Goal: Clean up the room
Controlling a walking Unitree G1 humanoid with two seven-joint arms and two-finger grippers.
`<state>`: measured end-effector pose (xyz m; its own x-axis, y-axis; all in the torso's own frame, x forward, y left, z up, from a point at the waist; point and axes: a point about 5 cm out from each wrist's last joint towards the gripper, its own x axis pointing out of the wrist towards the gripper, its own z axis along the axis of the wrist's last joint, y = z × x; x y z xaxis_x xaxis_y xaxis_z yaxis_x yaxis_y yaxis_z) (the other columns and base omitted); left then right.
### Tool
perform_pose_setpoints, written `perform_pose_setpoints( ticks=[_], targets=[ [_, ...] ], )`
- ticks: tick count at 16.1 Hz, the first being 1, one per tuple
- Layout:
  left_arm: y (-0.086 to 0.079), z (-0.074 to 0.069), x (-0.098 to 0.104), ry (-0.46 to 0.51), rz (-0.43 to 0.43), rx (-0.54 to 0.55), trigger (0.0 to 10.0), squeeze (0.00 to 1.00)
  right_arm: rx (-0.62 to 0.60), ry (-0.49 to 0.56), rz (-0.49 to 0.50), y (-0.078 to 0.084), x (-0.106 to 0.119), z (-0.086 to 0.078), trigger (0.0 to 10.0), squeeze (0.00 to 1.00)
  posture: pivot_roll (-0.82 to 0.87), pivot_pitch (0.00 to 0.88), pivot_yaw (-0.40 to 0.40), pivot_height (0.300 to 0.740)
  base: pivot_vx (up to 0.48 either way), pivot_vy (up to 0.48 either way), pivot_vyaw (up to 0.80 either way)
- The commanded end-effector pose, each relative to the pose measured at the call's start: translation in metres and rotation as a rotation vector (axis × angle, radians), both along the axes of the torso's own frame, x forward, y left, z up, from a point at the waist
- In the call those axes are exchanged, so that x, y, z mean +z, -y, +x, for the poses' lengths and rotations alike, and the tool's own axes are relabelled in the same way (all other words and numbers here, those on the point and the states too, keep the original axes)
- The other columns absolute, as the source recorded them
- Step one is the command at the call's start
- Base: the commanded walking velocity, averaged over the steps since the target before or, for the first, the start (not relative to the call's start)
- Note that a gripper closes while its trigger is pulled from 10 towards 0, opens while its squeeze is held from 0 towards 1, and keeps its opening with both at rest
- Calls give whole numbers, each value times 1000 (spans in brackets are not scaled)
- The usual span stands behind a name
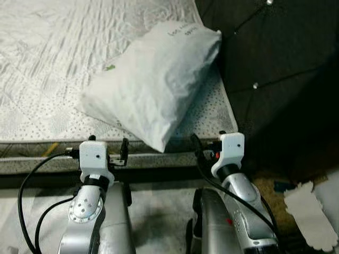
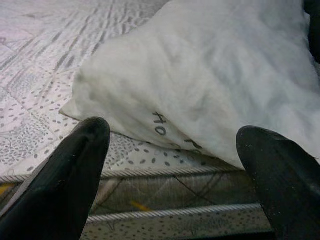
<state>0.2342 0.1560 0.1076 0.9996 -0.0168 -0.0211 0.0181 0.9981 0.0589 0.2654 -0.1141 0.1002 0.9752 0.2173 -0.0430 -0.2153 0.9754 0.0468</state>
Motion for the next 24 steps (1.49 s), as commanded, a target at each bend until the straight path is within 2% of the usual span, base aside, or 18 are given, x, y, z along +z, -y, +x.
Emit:
perform_pose_setpoints(
  ticks=[1, 3, 5, 12, 15, 18, 21, 22, 24],
  targets=[
    [1, -1, -4, -22, -2, -12, 10000, 0, 15, -17, -20, -1, -4, 0, 10000, 0, 19, 198, -38, 562, 420, 0, 800],
    [2, -1, -4, -21, -3, -13, 10000, 0, 15, -16, -20, -1, -4, 0, 10000, 0, 20, 196, -38, 562, 412, 0, 800],
    [2, 0, -4, -22, -2, -14, 10000, 0, 13, -20, -13, -1, -4, 0, 10000, 0, 19, 195, -37, 562, 399, 0, 0],
    [1, 1, -6, -31, -5, -15, 10000, 0, 30, -63, 6, -2, -9, 3, 10000, 0, 27, 188, -37, 562, 0, 0, 0],
    [2, 2, -7, -44, 3, -17, 10000, 0, 22, -59, 19, 1, -7, 3, 10000, 0, 28, 181, -36, 537, 0, 0, 0],
    [3, 0, -10, -85, 42, -44, 10000, 0, -2, -90, -4, 16, -6, -2, 10000, 0, 49, 174, -37, 533, 0, 0, 0],
    [1, -7, -9, -85, 70, -77, 10000, 0, 57, -139, -32, 27, -5, -12, 10000, 0, 57, 167, -30, 533, 0, 0, 0],
    [-2, -7, -9, -85, 75, -65, 10000, 0, 142, -115, -77, 25, 1, -17, 10000, 0, 59, 161, -26, 533, 0, 0, 0],
    [-4, -7, -8, -83, 79, -64, 10000, 0, 182, -125, -41, 20, 3, -16, 10000, 0, 60, 155, -19, 533, 0, 0, 0]
  ],
)
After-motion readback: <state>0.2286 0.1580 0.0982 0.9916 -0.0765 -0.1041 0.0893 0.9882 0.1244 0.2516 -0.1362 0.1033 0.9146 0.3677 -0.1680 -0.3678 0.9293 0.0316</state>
